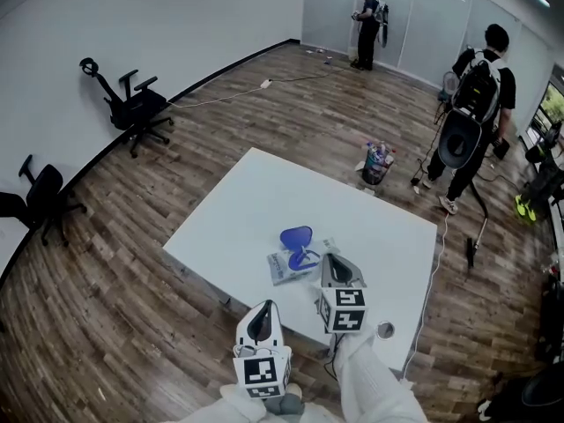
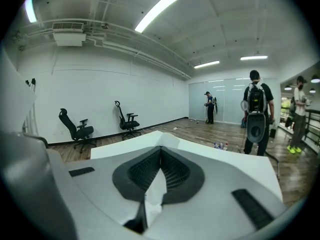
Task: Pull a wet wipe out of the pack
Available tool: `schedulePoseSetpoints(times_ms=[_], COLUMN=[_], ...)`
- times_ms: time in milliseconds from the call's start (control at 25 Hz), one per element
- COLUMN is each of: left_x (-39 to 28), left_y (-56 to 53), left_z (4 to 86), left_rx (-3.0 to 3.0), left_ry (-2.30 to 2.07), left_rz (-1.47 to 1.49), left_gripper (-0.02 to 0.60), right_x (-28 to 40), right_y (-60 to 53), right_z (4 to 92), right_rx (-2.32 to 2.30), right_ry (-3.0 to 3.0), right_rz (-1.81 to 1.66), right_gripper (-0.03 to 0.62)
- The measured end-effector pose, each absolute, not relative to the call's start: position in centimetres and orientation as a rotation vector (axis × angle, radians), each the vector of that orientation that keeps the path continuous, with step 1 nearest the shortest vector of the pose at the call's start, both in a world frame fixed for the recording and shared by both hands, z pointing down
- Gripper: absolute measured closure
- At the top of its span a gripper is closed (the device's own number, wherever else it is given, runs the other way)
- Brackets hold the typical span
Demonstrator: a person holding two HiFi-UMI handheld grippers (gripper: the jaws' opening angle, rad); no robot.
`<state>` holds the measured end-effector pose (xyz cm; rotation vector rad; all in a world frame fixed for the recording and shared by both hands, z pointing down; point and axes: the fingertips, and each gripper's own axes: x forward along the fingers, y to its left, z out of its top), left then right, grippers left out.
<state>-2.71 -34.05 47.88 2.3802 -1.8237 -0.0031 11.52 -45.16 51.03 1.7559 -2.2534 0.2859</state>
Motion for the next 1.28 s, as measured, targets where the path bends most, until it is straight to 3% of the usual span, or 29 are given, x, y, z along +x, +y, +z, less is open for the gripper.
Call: schedulePoseSetpoints(times_ms=[1280], left_x=[5.2], left_y=[-29.9], left_z=[45.3], left_rx=[2.574], left_ry=[-1.651], left_rz=[-0.008], left_gripper=[0.581], right_x=[17.2], right_y=[-31.5], right_z=[48.2], right_rx=[1.93], right_ry=[-2.28], right_rz=[0.336], right_gripper=[0.585])
